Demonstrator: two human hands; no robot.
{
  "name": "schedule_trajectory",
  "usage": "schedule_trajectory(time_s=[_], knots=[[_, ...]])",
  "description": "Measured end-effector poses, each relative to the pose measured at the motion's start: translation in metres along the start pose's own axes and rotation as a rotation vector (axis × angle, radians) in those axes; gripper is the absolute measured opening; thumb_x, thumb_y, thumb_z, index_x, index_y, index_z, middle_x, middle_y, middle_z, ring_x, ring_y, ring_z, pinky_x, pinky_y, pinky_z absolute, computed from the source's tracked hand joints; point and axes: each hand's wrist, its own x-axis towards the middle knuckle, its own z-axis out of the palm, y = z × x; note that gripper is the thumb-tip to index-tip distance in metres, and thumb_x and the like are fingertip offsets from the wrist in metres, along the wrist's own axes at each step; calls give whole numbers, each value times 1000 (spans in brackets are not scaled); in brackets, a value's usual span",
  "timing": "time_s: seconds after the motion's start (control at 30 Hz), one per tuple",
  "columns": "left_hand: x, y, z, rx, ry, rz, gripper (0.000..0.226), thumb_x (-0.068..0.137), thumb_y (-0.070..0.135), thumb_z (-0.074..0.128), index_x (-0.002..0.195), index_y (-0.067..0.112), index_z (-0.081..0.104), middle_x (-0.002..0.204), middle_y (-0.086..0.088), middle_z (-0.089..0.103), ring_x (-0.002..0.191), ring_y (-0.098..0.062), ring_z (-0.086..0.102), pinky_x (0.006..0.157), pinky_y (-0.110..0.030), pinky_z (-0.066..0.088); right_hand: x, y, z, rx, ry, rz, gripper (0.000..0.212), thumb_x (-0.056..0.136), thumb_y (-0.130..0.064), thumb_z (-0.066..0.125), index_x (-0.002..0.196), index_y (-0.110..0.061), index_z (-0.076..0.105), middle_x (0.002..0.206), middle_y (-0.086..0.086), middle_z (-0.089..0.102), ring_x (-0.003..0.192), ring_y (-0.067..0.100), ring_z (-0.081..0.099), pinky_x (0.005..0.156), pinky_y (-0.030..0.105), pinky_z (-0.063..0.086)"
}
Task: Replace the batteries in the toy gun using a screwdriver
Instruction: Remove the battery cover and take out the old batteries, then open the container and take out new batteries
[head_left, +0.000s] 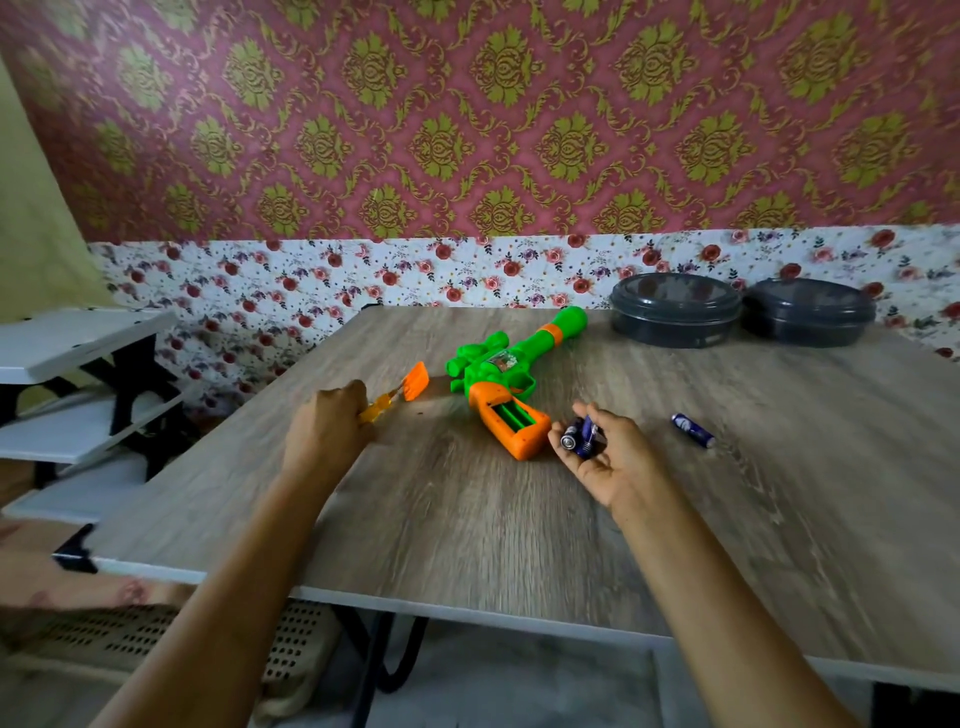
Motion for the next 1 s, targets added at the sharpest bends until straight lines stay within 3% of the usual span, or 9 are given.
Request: schedule_trajectory(time_s=[0.17,0.27,0.47,0.53,0.67,0.73,0.8,0.93,1.0], knots=[[-3,1,-5,-172,122,-75,13,74,2,67,72,7,55,68,-9,59,61,-27,53,50,-30,39,2,0,-3,-13,13,1,15,95,-9,48,95,2,57,89,15,50,86,23,55,100,41,44],[-5,2,-8,-213,183,-134,10,74,1,68,73,5,59,71,-11,61,63,-28,55,56,-35,46,3,1,-3,-42,10,-6,18,95,-8,47,106,2,57,88,13,53,91,22,55,97,41,44],[-8,-3,-3,-84,62,-216,19,78,9,68,71,13,51,76,-12,60,65,-28,54,53,-28,41,-5,1,1,-106,19,-24,33,96,-10,45,128,-3,50,135,19,51,124,27,51,92,39,42],[-7,-2,-1,-43,38,-205,18,82,9,65,73,14,50,75,-10,57,64,-27,53,51,-27,39,-6,1,1,-99,10,-13,27,96,-10,45,121,-3,54,127,19,56,112,26,56,88,40,43],[-6,-3,0,-31,29,-190,14,85,13,64,78,13,52,83,-9,57,68,-26,53,51,-27,38,-3,1,-1,-39,-5,-17,28,97,-7,43,122,3,51,81,13,54,74,20,54,89,40,44],[-7,-5,1,-68,37,-197,12,85,16,65,78,15,55,88,-10,61,72,-26,55,52,-27,39,-1,1,-2,-9,-3,-11,15,96,-3,42,98,2,56,78,14,51,72,20,53,100,42,43],[-6,-6,2,-117,43,-221,9,84,17,65,78,16,59,89,-8,64,74,-25,58,51,-26,39,0,1,-2,14,-1,-11,16,95,0,43,81,-1,51,78,14,50,71,20,53,102,43,41],[-6,-6,3,-175,51,-244,4,83,18,65,81,17,62,89,-6,66,77,-23,58,53,-26,42,-1,0,-4,31,0,-14,14,93,2,46,79,1,49,79,15,51,72,22,54,89,40,48],[-6,-6,2,-197,57,-250,6,83,17,66,80,18,61,89,-5,66,75,-22,57,54,-26,42,-1,-2,-4,35,0,2,13,93,2,47,80,2,49,79,16,52,71,24,56,66,31,57]])
